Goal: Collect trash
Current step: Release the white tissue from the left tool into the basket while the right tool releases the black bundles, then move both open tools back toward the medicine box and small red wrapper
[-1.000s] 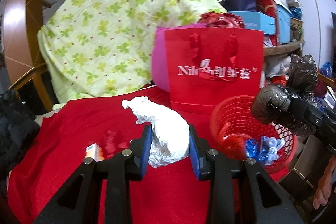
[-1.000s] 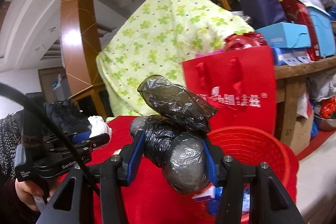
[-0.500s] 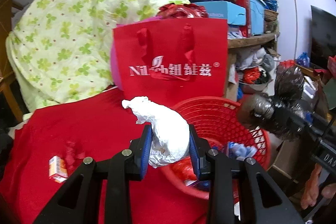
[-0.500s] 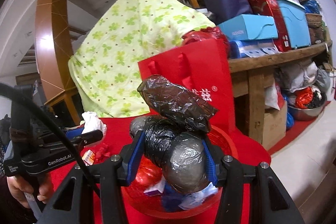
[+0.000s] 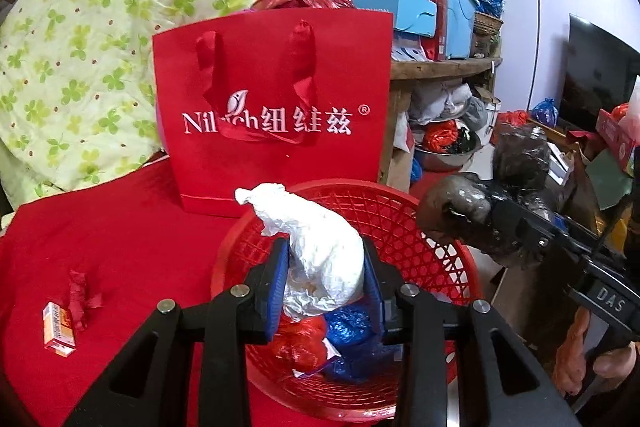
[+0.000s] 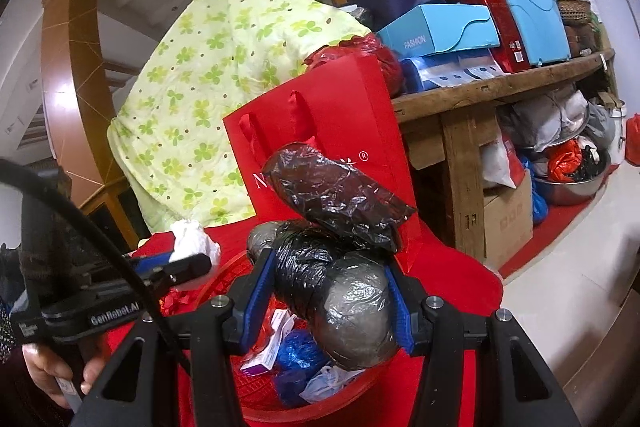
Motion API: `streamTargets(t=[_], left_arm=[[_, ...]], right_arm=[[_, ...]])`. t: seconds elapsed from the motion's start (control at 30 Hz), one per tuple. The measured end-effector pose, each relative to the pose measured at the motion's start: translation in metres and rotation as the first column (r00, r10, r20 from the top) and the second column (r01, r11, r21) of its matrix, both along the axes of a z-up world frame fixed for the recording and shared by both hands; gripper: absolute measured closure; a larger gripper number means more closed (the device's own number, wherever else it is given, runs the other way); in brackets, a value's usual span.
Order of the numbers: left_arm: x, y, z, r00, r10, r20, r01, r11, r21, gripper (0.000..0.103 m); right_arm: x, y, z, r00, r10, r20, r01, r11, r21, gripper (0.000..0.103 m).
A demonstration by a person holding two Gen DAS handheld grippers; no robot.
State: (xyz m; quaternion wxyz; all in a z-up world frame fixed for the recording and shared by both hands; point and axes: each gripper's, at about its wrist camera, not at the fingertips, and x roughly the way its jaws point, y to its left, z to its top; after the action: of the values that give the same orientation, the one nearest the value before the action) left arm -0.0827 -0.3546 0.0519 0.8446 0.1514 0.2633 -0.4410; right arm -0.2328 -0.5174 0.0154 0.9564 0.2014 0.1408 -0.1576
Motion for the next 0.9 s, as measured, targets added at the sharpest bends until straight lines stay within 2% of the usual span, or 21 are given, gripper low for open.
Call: streamTargets(t=[0.1,0.2,0.23,0.3,0.43,0.5,0.6,0.67,0.77,0.9], left_arm=[[0.001,0.001,-0.002,1.0,0.007,0.007,-0.007,1.0,0.007,0.053],[0.004,0.009,0.0,1.0,0.018,-0.004,-0.018,1.0,-0.021,0.031],[0.005,0.013,0.002,1.0,0.025,0.0,-0.025,0.999,-0.032,0.03],[0.006,0.019,0.003,0.999,0.034,0.003,-0.034,0.999,-0.039,0.03],[0.011,0.044,0.008,0.997,0.075,0.003,-0.075,0.995,-0.06,0.03],[0.013,0.069,0.008,0.994,0.106,0.013,-0.105,0.992,-0.065,0.03],[0.02,0.108,0.004,0.984,0.176,0.038,-0.174,0.983,-0.052,0.03],[0.028,0.146,-0.002,0.968,0.245,0.043,-0.243,0.969,-0.05,0.03],[0.042,0.205,-0.015,0.928,0.37,0.051,-0.369,0.929,-0.032,0.03],[0.058,0.272,-0.032,0.844,0.529,0.084,-0.531,0.847,0.001,0.03]], right_arm=[[0.009,-0.003,-0.002,1.0,0.018,-0.02,-0.017,1.0,0.023,0.046],[0.018,-0.006,-0.006,0.999,0.028,-0.038,-0.026,0.998,0.051,0.043],[0.021,-0.006,-0.008,0.998,0.038,-0.045,-0.035,0.998,0.058,0.043],[0.03,-0.009,-0.013,0.996,0.063,-0.066,-0.057,0.994,0.094,0.032],[0.044,-0.004,-0.017,0.992,0.089,-0.088,-0.077,0.988,0.132,0.032],[0.045,0.005,-0.012,0.993,0.095,-0.066,-0.086,0.989,0.124,0.032],[0.047,0.029,0.006,0.992,0.121,-0.031,-0.119,0.991,0.063,0.032],[0.051,0.049,0.02,0.988,0.154,-0.009,-0.154,0.988,0.013,0.032],[0.065,0.088,0.039,0.975,0.221,0.006,-0.22,0.974,-0.053,0.032],[0.089,0.137,0.049,0.95,0.311,0.0,-0.31,0.946,-0.093,0.032]])
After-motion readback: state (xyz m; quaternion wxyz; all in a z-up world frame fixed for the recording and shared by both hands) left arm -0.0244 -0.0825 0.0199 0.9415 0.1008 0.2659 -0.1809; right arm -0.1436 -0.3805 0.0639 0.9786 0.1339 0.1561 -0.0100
